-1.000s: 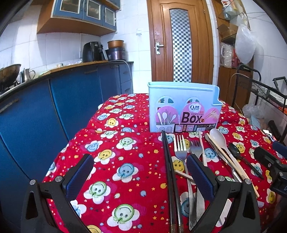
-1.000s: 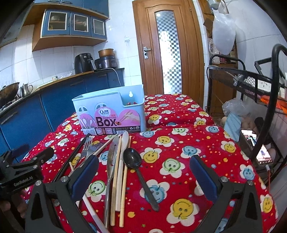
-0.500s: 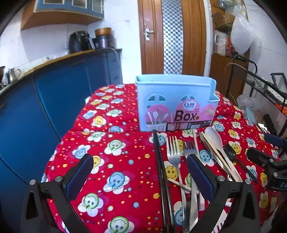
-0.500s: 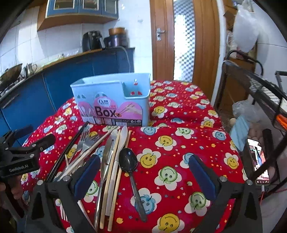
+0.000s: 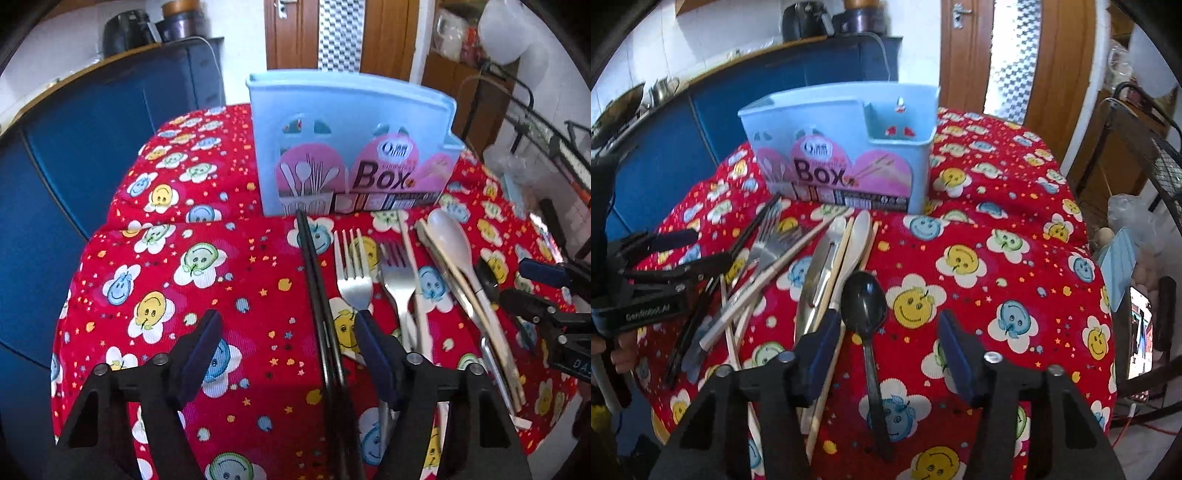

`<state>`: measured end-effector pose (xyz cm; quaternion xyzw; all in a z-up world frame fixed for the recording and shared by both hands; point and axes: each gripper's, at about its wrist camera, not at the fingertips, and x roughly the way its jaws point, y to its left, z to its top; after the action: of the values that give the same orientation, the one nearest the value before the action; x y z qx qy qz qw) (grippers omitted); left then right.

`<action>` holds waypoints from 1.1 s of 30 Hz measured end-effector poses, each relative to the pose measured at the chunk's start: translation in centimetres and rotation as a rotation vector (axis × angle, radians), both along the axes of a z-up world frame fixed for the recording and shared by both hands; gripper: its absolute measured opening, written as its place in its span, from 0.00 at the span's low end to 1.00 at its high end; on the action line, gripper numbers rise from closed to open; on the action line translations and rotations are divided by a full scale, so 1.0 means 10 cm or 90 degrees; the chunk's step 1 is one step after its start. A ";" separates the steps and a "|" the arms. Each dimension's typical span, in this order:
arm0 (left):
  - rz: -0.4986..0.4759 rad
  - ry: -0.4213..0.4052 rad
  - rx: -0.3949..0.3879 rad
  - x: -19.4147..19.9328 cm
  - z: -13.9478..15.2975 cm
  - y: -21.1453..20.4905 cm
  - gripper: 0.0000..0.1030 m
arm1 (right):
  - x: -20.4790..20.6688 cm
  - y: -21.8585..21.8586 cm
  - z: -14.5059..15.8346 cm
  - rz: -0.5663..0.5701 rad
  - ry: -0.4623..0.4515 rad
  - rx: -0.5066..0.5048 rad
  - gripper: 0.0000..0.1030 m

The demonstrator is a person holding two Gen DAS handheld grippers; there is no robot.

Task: Organize utensils
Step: 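Close the right gripper on the black spoon while the left gripper grasps black chopsticks, then lift the black spoon with the right gripper while the left lifts the chopsticks over the box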

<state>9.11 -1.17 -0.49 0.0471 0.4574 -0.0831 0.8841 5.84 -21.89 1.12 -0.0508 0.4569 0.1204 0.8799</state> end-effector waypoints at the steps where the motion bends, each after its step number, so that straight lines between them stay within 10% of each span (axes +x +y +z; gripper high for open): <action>1: -0.001 0.006 0.009 0.02 -0.01 -0.01 0.67 | 0.01 0.00 -0.01 0.005 0.011 -0.002 0.49; 10: -0.041 0.064 0.018 0.19 -0.04 -0.04 0.50 | 0.12 -0.06 -0.10 0.027 0.094 -0.003 0.24; 16: -0.063 0.071 -0.004 0.22 -0.02 -0.06 0.28 | 0.20 -0.04 -0.11 0.039 0.103 -0.019 0.19; 33: -0.070 0.059 -0.017 0.16 0.01 0.03 0.07 | 0.27 -0.05 -0.12 0.038 0.116 -0.026 0.09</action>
<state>10.68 -0.86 -0.38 0.0561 0.4934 -0.1398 0.8566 8.59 -22.41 -0.06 -0.0708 0.5356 0.1412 0.8295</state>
